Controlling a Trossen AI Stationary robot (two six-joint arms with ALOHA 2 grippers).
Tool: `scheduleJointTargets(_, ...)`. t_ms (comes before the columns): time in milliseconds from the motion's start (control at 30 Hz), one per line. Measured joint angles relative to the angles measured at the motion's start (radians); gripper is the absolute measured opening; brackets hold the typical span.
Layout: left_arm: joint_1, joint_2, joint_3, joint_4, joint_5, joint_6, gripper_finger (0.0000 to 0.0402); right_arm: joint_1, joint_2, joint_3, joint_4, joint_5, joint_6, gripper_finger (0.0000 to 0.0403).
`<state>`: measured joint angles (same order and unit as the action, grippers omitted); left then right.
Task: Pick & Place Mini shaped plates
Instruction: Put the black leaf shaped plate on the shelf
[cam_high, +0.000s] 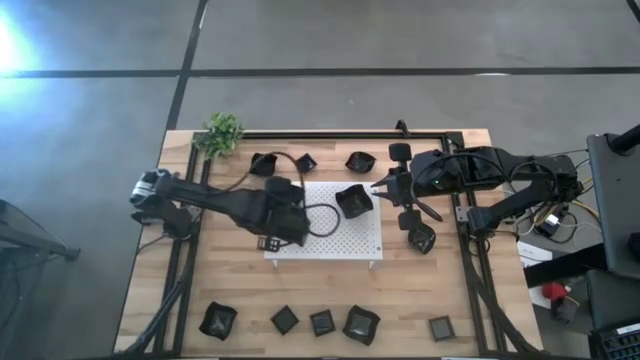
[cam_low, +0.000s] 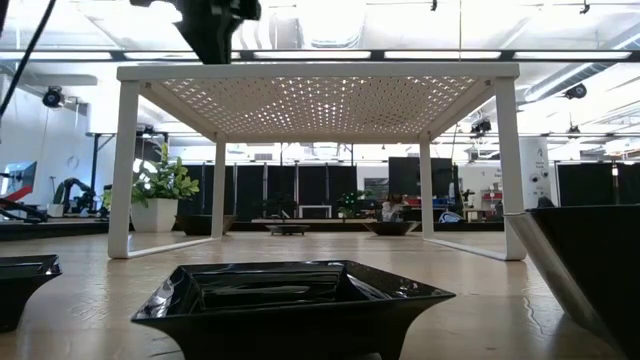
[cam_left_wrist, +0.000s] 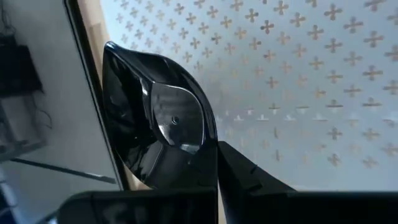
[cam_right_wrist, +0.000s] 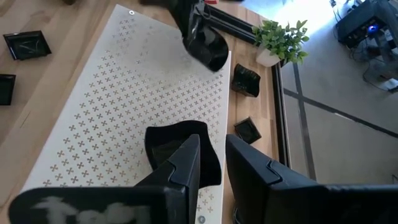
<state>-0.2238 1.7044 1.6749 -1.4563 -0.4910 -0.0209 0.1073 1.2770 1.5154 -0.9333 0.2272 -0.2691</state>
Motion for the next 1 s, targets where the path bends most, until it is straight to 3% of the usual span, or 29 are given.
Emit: scheduleJointTargets(1000, 0.030, 0.048, -0.009, 0.088, 0.014, 0.076, 0.0000, 0.000, 0.000, 0.000, -0.001, 0.000, -0.001, 0.0068)
